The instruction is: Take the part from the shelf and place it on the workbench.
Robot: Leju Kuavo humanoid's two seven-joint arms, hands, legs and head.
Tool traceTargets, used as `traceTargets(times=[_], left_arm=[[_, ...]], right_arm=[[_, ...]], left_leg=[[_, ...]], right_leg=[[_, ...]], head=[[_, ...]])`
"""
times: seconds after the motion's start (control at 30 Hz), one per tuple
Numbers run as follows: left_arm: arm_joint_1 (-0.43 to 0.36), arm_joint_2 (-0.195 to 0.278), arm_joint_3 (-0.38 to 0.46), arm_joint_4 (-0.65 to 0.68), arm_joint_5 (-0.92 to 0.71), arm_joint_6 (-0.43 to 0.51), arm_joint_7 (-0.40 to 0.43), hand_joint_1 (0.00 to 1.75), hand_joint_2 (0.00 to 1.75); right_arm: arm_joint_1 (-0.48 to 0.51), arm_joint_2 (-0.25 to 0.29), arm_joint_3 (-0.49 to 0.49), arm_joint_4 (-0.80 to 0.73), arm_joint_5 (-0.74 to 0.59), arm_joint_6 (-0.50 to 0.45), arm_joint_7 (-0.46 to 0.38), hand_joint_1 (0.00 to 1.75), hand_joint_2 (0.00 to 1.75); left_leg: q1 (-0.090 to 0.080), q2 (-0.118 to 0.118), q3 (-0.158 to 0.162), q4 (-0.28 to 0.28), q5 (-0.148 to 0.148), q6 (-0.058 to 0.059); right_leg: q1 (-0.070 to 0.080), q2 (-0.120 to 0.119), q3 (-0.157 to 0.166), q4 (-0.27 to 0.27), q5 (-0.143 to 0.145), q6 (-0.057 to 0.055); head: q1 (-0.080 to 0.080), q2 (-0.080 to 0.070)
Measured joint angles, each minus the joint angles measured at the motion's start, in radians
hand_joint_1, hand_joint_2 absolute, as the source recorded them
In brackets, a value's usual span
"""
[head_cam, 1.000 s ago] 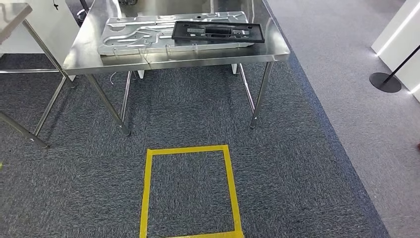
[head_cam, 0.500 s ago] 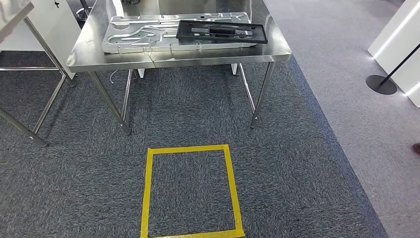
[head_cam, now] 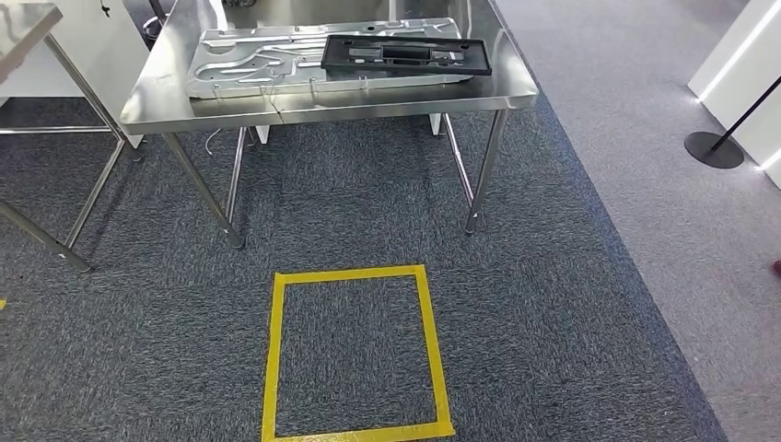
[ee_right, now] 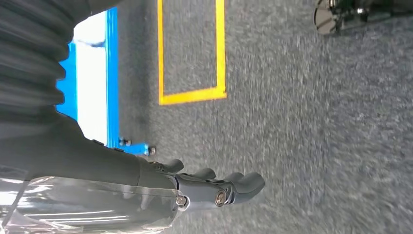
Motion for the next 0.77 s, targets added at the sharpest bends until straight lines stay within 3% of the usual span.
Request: traceTargets(times=[0.03, 0.07, 0.17, 0.2, 0.23, 0.3, 0.37, 0.77], left_arm=[[0.0, 0.0, 0.001, 0.0, 0.0, 0.0, 0.0, 0.0, 0.0], [0.0, 0.001, 0.002, 0.0, 0.0, 0.0, 0.0, 0.0, 0.0], [0.0, 0.002, 0.006, 0.0, 0.002, 0.004, 0.005, 0.0, 0.0], [0.0, 0.002, 0.007, 0.0, 0.003, 0.005, 0.007, 0.0, 0.0], [0.0, 0.002, 0.009, 0.0, 0.004, 0.006, 0.008, 0.0, 0.0], [0.001, 0.002, 0.013, 0.0, 0.005, 0.007, 0.01, 0.0, 0.87], [0.001, 0.002, 0.016, 0.0, 0.003, 0.011, 0.015, 0.0, 1.75], [0.001, 0.002, 0.024, 0.0, -0.002, 0.021, 0.012, 0.0, 1.75]], right_arm=[[0.0, 0.0, -0.002, 0.0, -0.008, 0.014, -0.004, 0.0, 1.75], [-0.001, 0.0, -0.005, 0.0, -0.016, 0.023, -0.01, 0.0, 1.75], [-0.001, -0.001, -0.017, 0.0, -0.028, 0.024, -0.05, 0.0, 1.75], [-0.001, -0.002, -0.019, 0.0, -0.032, 0.024, -0.067, 0.0, 1.31], [-0.001, -0.002, -0.022, 0.0, -0.035, 0.025, -0.081, 0.0, 0.87], [-0.001, -0.003, -0.025, 0.0, -0.038, 0.027, -0.09, 0.0, 0.0], [-0.001, -0.003, -0.027, 0.0, -0.038, 0.028, -0.082, 0.0, 0.0], [-0.002, -0.003, -0.042, 0.0, -0.038, 0.039, -0.082, 0.0, 0.0]], left_leg=[[0.0, 0.0, -0.01, 0.022, -0.018, -0.002], [0.0, -0.001, -0.016, 0.023, -0.02, 0.01], [0.003, -0.006, -0.014, -0.008, 0.012, 0.015], [0.004, -0.007, -0.014, -0.006, 0.015, 0.004], [0.004, -0.008, -0.014, -0.009, 0.017, 0.001], [0.004, -0.007, -0.013, -0.009, 0.021, 0.002], [0.004, -0.008, -0.013, -0.01, 0.022, 0.001], [0.004, -0.008, -0.014, -0.01, 0.021, 0.001]], right_leg=[[0.0, 0.0, 0.0, -0.002, 0.001, -0.002], [0.004, 0.0, -0.002, 0.003, -0.002, -0.004], [0.019, 0.002, -0.007, 0.02, -0.015, -0.009], [0.02, 0.002, -0.007, 0.021, -0.017, -0.01], [0.02, 0.003, -0.007, 0.022, -0.017, -0.011], [0.019, 0.003, -0.008, 0.023, -0.016, -0.012], [0.019, 0.003, -0.008, 0.023, -0.016, -0.012], [0.019, 0.003, -0.009, 0.023, -0.016, -0.012]], head=[[0.0, 0.0], [0.0, 0.0], [0.0, 0.0], [0.0, 0.0], [0.0, 0.0], [0.0, 0.0], [0.0, 0.0], [0.0, 0.0]])
